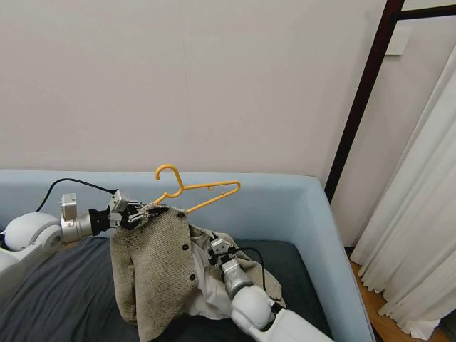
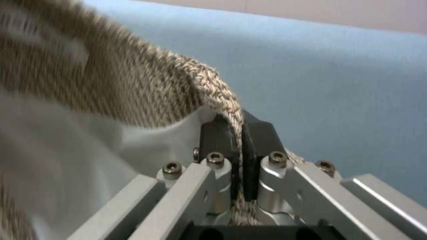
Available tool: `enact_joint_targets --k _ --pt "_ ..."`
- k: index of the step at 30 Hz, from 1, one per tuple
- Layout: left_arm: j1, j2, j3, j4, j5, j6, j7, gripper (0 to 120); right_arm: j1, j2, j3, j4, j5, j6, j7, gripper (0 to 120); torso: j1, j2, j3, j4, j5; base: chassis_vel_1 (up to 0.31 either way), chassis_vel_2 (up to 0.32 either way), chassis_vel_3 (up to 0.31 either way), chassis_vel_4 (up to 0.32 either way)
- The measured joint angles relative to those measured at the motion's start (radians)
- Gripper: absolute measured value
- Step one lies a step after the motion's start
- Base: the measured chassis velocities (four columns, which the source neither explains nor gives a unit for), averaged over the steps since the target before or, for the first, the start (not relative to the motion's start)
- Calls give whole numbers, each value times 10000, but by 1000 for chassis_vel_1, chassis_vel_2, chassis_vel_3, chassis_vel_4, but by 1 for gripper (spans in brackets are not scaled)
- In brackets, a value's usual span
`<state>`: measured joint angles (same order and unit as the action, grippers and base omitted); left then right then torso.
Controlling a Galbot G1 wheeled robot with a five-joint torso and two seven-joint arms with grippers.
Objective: Pick up the clothes from the sofa and hang them on the clothes hanger.
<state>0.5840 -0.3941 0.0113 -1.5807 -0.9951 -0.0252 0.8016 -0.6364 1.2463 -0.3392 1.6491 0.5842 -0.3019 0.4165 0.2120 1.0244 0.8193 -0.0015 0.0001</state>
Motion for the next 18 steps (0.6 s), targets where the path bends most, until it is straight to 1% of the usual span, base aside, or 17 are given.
enact_joint_targets --k 2,7,10,14,18 --pt "-14 -11 24 11 6 -62 89 9 188 -139 370 191 629 -354 -53 0 0 0 0 -1 0 0 0 0 0" --pt "-33 -29 56 43 160 -137 313 9 420 -227 882 256 984 -789 -49 0 0 0 0 -1 0 0 0 0 0" --pt "-34 -30 66 71 269 -145 446 9 635 -241 1453 287 1360 -1197 53 0 0 0 0 -1 0 0 0 0 0" --pt "-49 -20 70 123 442 -175 637 9 773 -265 1797 337 1428 -1351 51 0 0 0 0 -1 -1 0 0 0 0" --pt "-49 -11 70 136 488 -191 721 9 813 -296 1889 343 1274 -1378 0 0 0 0 0 0 -1 0 0 0 0"
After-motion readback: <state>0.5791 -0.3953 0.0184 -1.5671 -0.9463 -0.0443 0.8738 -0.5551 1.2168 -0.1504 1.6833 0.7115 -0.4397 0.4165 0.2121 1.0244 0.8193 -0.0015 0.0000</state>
